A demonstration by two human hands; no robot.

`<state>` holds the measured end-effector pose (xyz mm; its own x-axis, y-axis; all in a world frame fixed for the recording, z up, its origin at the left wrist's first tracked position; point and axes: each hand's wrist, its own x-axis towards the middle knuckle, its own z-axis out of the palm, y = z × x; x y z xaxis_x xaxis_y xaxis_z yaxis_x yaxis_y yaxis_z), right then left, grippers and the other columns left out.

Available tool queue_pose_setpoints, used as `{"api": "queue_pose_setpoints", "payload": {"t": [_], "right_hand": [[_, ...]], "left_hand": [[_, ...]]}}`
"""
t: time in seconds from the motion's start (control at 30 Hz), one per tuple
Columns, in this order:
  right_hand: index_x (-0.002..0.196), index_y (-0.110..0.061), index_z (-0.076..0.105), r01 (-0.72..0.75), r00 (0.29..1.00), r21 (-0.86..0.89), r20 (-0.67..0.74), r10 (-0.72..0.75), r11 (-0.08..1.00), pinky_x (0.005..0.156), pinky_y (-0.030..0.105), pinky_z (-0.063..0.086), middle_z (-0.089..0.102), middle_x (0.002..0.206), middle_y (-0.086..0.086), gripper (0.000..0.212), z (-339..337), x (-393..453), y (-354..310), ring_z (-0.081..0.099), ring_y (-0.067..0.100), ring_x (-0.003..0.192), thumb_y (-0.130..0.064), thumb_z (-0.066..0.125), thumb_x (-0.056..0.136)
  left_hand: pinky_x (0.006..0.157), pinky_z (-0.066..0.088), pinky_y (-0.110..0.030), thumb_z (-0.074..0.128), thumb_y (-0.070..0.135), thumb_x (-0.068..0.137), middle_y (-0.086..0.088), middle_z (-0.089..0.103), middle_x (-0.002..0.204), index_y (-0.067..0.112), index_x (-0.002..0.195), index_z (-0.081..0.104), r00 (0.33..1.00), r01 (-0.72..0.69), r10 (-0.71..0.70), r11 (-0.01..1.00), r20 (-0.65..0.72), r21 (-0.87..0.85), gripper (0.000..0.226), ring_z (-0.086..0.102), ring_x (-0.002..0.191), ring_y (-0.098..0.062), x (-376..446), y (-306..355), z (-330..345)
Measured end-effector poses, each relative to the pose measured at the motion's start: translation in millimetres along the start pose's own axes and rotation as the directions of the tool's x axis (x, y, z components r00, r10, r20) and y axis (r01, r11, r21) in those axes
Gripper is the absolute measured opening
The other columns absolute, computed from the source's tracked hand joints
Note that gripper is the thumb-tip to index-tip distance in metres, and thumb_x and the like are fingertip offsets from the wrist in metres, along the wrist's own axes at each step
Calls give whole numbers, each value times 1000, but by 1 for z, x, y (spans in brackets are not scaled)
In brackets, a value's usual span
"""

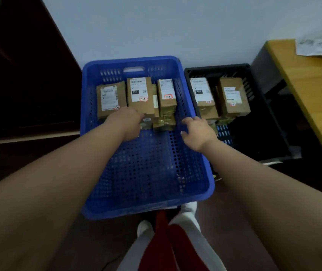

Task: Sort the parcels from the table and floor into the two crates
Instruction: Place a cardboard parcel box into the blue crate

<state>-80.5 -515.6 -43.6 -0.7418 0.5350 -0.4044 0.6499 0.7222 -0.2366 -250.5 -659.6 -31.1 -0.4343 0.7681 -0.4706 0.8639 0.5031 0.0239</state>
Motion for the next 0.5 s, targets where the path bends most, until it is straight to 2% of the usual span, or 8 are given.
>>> {"api": "queue_pose_setpoints", "payload": {"t": [0.13, 0.23, 0.33, 0.4, 0.5], "right_hand": [[135, -11, 46, -8, 998, -66, -67, 3, 998, 101, 44, 39, 45, 135, 15, 41, -34, -37, 15, 37, 35, 128, -29, 48, 98], [135, -11, 47, -25, 989, -84, -146, 13, 996, 99, 42, 40, 46, 134, 16, 41, -69, -59, 37, 38, 35, 126, -26, 48, 96], [134, -11, 48, -48, 963, -79, -267, 25, 996, 99, 42, 40, 47, 134, 15, 42, -113, -86, 72, 39, 34, 127, -24, 50, 94], [131, -11, 49, -65, 942, -85, -333, 33, 994, 96, 42, 40, 47, 134, 15, 39, -143, -111, 106, 39, 34, 126, -24, 50, 94], [129, -12, 51, -128, 907, -79, -413, 84, 989, 95, 41, 40, 48, 131, 15, 37, -183, -161, 177, 39, 34, 125, -27, 50, 95]], "left_hand": [[91, 48, -43, 47, 27, 98, -15, 50, 132, 13, 135, 47, 999, -38, 39, 997, -12, 63, 40, 49, 119, -33, -15, 42, -40], [85, 48, -43, 47, 25, 96, -15, 52, 131, 13, 129, 51, 984, -94, 105, 992, -145, 83, 36, 49, 118, -34, -16, 97, -85], [84, 46, -45, 47, 23, 96, -11, 52, 127, 14, 125, 52, 941, -192, 218, 974, -259, 123, 31, 46, 119, -32, -20, 169, -131], [81, 46, -43, 47, 21, 95, -11, 53, 123, 15, 124, 52, 920, -240, 276, 958, -279, 157, 31, 48, 115, -31, -21, 222, -156], [85, 46, -42, 48, 22, 93, -10, 55, 124, 18, 127, 53, 886, -286, 345, 933, -310, 219, 34, 49, 117, -31, -25, 316, -190]]}}
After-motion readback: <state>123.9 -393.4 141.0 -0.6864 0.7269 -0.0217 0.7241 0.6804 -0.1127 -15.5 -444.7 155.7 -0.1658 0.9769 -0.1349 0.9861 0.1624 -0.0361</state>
